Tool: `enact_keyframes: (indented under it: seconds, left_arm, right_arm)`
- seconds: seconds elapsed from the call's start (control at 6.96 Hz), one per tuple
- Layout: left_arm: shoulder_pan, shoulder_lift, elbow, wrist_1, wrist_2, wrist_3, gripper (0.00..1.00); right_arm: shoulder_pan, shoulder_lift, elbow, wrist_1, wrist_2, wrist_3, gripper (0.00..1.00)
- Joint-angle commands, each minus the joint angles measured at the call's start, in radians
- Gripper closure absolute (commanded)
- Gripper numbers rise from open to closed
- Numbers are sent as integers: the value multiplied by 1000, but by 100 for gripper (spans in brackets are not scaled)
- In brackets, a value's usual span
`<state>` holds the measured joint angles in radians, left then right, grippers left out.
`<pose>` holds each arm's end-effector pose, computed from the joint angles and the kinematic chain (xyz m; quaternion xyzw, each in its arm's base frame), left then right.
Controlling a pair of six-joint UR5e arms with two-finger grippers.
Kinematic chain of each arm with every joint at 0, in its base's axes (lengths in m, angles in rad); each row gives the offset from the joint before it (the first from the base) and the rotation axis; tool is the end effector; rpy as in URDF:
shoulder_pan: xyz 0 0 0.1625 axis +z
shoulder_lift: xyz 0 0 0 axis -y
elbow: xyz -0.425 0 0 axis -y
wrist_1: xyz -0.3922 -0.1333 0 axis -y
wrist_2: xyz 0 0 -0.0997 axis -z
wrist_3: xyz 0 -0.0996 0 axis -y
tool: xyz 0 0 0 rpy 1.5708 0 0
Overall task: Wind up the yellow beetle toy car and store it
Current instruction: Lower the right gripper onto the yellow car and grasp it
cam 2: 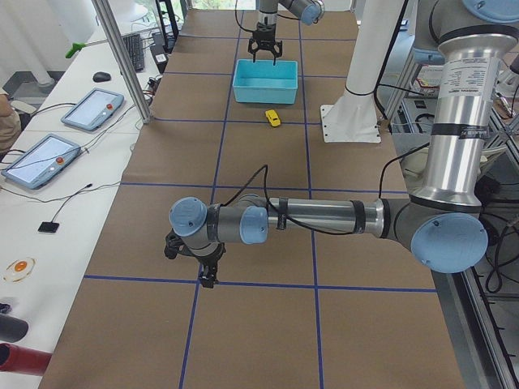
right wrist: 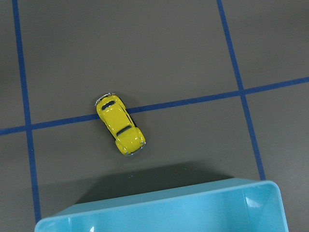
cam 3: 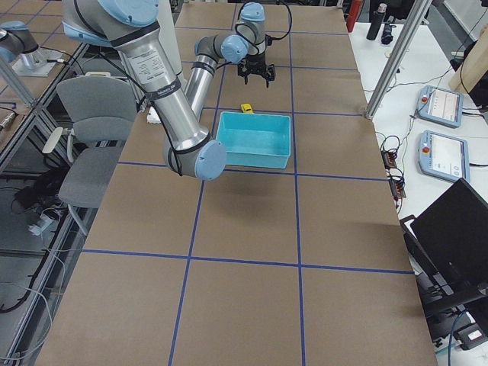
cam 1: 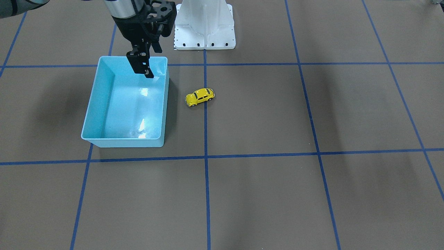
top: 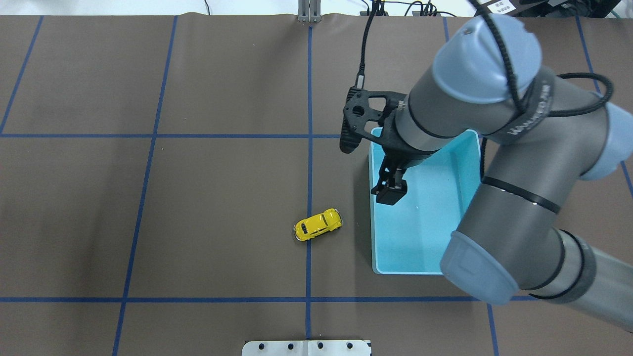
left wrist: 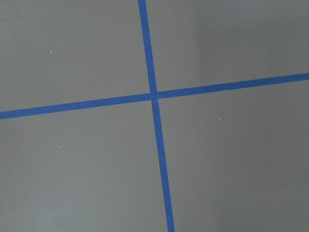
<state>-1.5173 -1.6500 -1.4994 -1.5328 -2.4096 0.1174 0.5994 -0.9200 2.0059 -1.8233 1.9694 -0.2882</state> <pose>-0.0311 -0.5259 0.6527 -0.0008 0.4074 0.0718 0.9104 -0.4216 -0.4027 0.1416 0.3132 -0.3035 -0.5927 0.6772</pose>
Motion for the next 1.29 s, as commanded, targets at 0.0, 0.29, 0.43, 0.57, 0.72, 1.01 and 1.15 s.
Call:
enact_keyframes:
  seconds: [0.0,0.29,0.43,0.57,0.72,1.01,1.15]
  left_arm:
    - [-1,-1,-1,-1,1,-1,0]
    - [-1,1,4,-1,0,-2,0]
    - [-1,-1,2,-1,0,-2,0]
    - [-1,-1,1,-1,0,-2,0]
    - [-1,-1,2,-1,0,-4,0]
    - [-1,1,2,-1,1,-2,0]
    - [-6,1,2,-1,0,-2,0]
  right_arm:
    - [-96,38,-122,88,-73,-44,0]
    - [-182,18,-160,137,-136,-48,0]
    - [-202,13,-202,195,-179,-49,0]
    - [-217,21,-261,261,-210,-64,0]
    - [-225,23,-288,278,-251,-107,0]
    - [-225,42,-328,282,-285,-152,0]
    - [-225,53,-349,288,-290,-152,0]
